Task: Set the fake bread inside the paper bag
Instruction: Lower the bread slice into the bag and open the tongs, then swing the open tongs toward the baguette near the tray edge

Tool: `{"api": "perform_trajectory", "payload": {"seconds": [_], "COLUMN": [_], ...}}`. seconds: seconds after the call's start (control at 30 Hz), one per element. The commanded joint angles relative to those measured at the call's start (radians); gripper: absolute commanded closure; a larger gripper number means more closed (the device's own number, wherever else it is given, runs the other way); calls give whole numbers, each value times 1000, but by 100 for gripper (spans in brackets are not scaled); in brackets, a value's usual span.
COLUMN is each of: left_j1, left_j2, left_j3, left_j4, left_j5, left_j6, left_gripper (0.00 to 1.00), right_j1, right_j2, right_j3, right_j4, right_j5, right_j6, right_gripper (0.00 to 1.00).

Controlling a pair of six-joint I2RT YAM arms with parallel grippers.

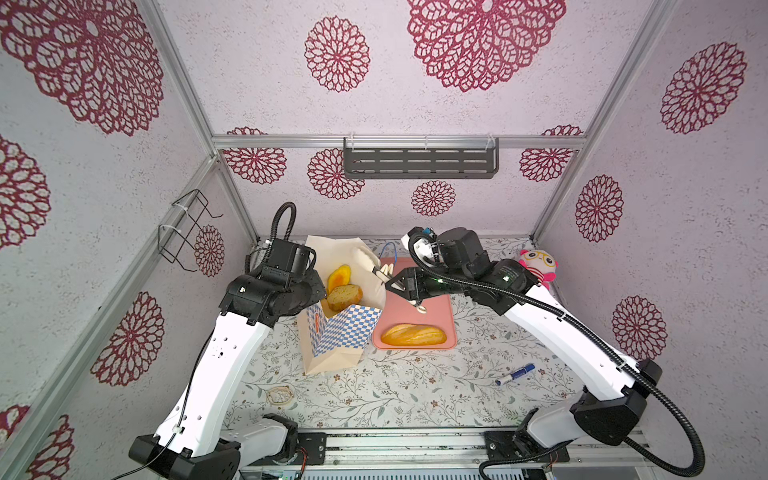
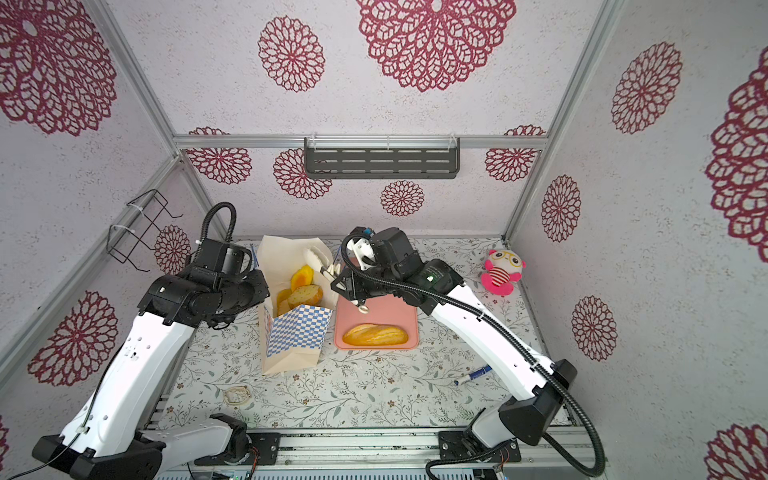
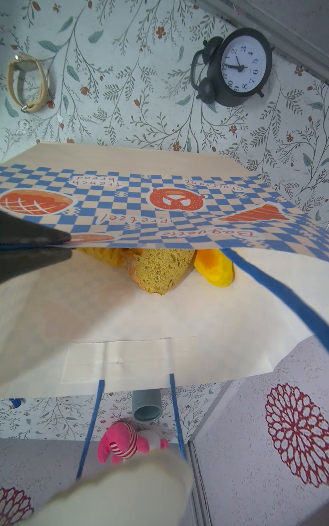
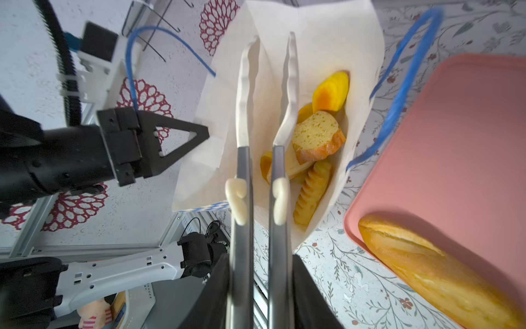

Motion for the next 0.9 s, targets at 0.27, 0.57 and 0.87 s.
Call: {"api": "perform_trajectory", "payload": {"seconds": [0.27, 0.57, 0.87], "left_j1": [6, 5, 5], "left_j2": [-40, -51, -56], "left_j3": [2, 9, 1], "left_j4": [43, 42, 46], "left_j5": [-13, -22, -21], "left_j6": [-2, 0, 1], "left_gripper": [100, 100, 100], "right_j1": [-281, -325, -325], "right_j2": [-290, -484, -710], "right_j3": [-87, -479, -834], "right_j4": [18, -65, -103], "right_j5": [4, -22, -123], "right_j6": [75, 264, 420], "right_gripper": [69, 71, 70]}}
